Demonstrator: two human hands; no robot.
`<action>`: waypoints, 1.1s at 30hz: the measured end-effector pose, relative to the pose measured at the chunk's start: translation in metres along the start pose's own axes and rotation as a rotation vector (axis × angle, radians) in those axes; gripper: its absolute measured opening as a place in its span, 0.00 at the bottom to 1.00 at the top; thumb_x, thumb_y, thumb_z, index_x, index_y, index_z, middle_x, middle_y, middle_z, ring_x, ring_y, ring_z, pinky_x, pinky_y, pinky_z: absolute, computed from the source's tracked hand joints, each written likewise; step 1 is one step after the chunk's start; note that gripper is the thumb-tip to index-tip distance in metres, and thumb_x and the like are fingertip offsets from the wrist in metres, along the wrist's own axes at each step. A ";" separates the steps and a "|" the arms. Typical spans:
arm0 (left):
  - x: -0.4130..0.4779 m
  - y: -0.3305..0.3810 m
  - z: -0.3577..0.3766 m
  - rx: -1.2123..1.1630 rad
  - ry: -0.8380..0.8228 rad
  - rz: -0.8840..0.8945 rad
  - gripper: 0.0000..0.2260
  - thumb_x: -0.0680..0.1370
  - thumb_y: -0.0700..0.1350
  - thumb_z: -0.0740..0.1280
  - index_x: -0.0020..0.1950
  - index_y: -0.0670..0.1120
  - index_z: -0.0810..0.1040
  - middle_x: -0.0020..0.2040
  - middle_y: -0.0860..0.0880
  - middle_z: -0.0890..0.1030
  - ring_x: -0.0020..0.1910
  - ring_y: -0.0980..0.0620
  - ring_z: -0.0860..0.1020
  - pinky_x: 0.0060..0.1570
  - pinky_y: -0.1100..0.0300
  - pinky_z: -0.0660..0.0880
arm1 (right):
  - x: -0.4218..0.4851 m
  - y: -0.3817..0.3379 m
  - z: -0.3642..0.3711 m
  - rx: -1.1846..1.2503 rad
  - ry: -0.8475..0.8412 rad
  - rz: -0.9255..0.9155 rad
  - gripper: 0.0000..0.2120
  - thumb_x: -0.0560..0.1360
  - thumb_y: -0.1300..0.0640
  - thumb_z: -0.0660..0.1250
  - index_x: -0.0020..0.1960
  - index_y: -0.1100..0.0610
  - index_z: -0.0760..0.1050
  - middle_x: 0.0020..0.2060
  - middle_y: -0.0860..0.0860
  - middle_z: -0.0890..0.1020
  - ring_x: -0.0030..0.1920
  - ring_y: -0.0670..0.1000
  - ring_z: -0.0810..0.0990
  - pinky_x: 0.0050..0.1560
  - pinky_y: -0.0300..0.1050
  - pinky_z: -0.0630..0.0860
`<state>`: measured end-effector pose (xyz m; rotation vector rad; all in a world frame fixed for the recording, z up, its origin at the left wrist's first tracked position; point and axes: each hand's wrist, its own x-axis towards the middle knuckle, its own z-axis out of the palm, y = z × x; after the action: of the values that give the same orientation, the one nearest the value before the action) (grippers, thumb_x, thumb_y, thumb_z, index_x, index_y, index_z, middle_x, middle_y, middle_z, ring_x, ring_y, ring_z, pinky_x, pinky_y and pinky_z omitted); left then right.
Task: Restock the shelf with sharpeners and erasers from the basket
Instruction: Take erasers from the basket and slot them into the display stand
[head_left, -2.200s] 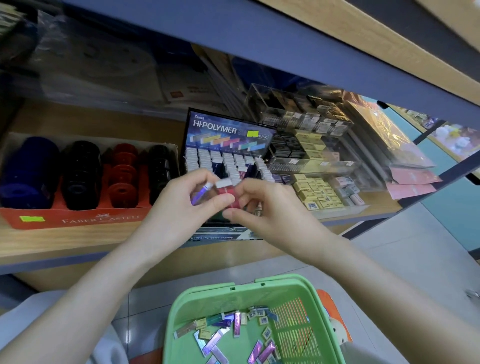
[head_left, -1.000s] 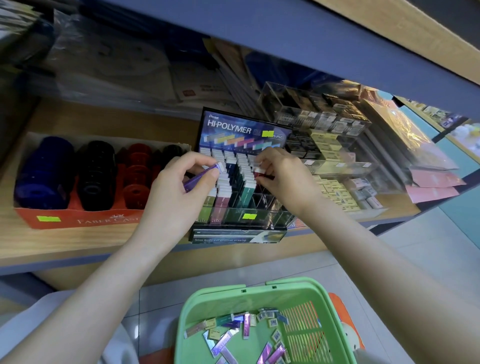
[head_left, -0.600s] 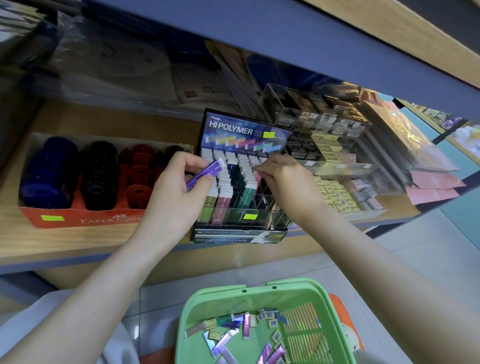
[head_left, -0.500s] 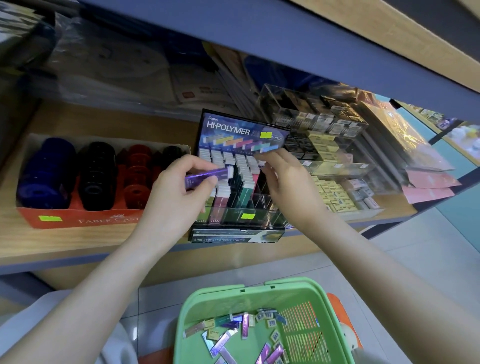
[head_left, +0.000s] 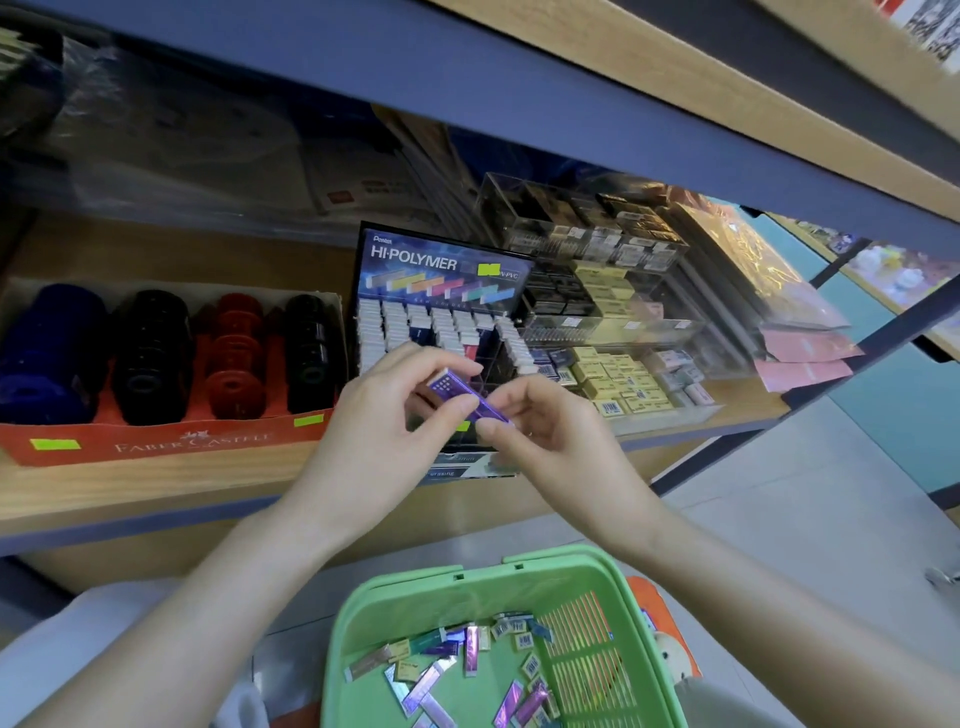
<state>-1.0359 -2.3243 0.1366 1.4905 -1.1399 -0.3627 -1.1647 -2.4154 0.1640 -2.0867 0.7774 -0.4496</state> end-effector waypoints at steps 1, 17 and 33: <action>0.000 -0.002 0.001 0.065 0.001 0.037 0.08 0.76 0.42 0.68 0.53 0.52 0.78 0.47 0.58 0.76 0.47 0.62 0.75 0.46 0.74 0.68 | -0.003 0.001 -0.002 0.034 -0.006 0.014 0.02 0.76 0.61 0.67 0.46 0.54 0.75 0.38 0.49 0.80 0.41 0.51 0.81 0.45 0.49 0.79; 0.015 -0.038 -0.018 0.633 -0.115 0.078 0.12 0.78 0.43 0.64 0.61 0.45 0.75 0.59 0.50 0.74 0.62 0.51 0.69 0.64 0.58 0.59 | 0.064 0.022 -0.043 -0.407 0.308 -0.146 0.03 0.78 0.58 0.64 0.46 0.55 0.76 0.39 0.49 0.80 0.41 0.50 0.79 0.42 0.38 0.73; 0.017 -0.051 -0.019 0.622 -0.088 0.161 0.11 0.77 0.45 0.63 0.58 0.45 0.76 0.55 0.50 0.76 0.56 0.54 0.68 0.57 0.63 0.57 | 0.126 0.034 -0.026 -0.689 0.053 -0.259 0.04 0.73 0.65 0.70 0.46 0.58 0.77 0.40 0.48 0.77 0.40 0.47 0.78 0.47 0.51 0.78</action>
<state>-0.9911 -2.3341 0.1035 1.9089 -1.5188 0.0521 -1.0982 -2.5305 0.1559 -2.8488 0.7630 -0.4113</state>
